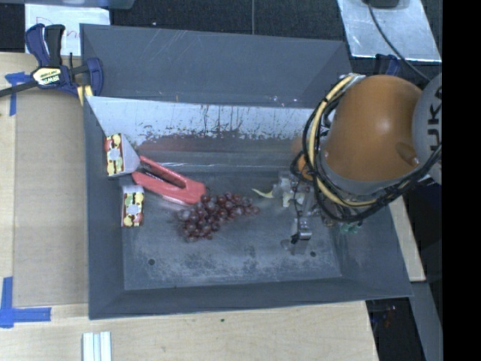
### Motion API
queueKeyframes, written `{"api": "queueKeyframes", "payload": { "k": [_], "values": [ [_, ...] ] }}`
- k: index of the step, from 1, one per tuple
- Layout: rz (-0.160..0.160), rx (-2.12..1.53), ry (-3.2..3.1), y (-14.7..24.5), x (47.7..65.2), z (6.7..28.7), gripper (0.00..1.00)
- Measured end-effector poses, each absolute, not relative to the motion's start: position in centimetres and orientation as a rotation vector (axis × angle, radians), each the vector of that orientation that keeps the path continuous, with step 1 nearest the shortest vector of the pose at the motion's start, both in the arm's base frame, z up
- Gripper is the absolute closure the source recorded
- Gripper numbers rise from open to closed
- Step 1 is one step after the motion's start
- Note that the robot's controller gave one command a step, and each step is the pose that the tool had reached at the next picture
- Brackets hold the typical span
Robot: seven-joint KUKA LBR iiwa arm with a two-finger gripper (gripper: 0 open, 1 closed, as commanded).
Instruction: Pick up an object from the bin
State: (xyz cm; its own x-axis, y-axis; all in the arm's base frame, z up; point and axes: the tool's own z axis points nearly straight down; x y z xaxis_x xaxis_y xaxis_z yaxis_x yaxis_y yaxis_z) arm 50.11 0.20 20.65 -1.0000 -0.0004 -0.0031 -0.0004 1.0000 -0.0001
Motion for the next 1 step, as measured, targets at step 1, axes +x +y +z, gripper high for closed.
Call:
{"api": "queueKeyframes", "payload": {
  "k": [1],
  "values": [
    [0.001,-0.026,3.131,4.81,54.99,13.01,0.0]
  ]
}}
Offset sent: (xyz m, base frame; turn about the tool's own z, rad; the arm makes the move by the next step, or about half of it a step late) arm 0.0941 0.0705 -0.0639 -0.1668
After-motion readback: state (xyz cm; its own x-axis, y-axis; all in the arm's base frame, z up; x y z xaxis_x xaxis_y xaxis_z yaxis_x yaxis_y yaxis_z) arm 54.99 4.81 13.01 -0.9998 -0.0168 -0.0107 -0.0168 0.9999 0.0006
